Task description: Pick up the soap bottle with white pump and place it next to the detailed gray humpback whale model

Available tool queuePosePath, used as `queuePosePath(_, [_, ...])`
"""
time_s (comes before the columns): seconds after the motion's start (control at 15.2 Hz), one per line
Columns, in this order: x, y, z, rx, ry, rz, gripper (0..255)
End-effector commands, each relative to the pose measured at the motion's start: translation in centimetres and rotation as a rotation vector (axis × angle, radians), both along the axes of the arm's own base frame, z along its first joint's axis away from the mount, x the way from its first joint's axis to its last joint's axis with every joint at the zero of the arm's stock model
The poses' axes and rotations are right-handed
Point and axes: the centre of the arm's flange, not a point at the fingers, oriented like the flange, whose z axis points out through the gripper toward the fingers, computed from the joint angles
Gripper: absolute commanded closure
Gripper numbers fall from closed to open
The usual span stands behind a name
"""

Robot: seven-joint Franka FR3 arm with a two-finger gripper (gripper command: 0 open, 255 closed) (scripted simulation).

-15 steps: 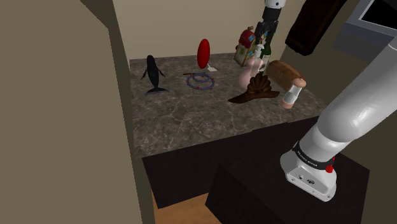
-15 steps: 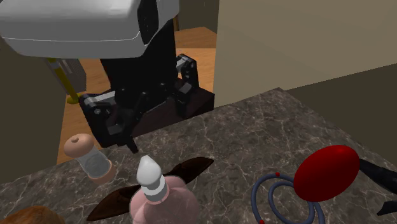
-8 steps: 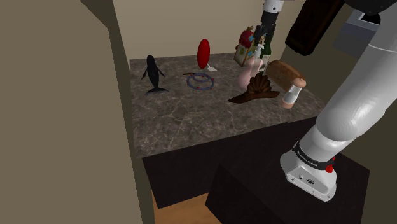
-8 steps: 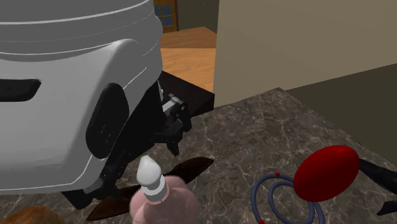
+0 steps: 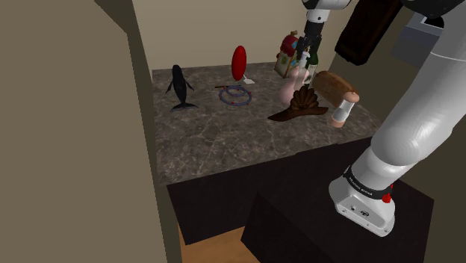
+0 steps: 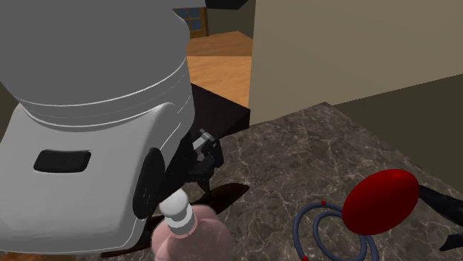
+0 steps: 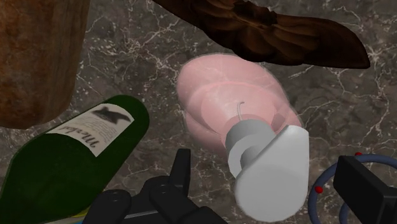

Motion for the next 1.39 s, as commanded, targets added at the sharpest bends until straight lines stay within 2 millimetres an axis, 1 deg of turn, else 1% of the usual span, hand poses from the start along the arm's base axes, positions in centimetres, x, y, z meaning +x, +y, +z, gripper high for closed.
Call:
queuePosePath(0.0, [0.0,0.0,0.0,0.000,0.000,0.000,0])
queuePosePath(0.2, [0.0,0.0,0.0,0.000,0.000,0.000,0])
queuePosePath(0.26, [0.0,0.0,0.0,0.000,0.000,0.000,255])
queuePosePath(0.86, [0.0,0.0,0.0,0.000,0.000,0.000,255])
queuePosePath(1.32, [0.0,0.0,3.6,0.000,0.000,0.000,255])
